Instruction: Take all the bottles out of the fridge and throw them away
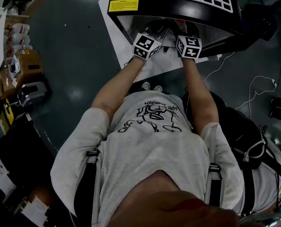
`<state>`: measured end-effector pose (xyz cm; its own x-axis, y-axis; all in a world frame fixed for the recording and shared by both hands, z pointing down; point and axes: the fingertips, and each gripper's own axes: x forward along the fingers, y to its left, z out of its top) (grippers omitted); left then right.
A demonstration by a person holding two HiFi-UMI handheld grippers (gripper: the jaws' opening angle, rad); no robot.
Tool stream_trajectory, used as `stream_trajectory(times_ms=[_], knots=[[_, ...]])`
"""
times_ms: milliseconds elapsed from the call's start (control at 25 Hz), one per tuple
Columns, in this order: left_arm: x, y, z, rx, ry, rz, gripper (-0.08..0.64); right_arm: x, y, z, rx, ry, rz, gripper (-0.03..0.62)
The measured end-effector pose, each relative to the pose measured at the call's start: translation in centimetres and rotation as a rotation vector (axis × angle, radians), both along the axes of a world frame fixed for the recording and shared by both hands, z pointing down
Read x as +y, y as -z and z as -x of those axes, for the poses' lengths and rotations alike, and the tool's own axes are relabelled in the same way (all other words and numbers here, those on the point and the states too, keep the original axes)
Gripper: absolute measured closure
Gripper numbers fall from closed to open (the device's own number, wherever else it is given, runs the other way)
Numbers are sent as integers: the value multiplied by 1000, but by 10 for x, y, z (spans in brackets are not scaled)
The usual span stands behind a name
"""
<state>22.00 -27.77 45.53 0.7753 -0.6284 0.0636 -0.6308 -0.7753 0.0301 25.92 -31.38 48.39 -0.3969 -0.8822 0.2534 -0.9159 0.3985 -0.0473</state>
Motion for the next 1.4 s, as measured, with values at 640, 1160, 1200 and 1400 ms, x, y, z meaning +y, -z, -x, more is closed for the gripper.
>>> stream_trajectory(times_ms=[640, 1160, 1200, 1400], knots=[[-4, 6, 3, 2, -10, -12, 551, -5, 8, 3, 18, -9, -31, 394], [21, 21, 9, 25, -12, -26, 551, 25, 26, 4, -8, 0, -57, 399], [24, 23, 10, 25, -11, -29, 551, 28, 28, 4, -10, 1, -57, 399], [36, 38, 10, 40, -17, -39, 551, 45, 39, 2, -14, 6, -54, 400]])
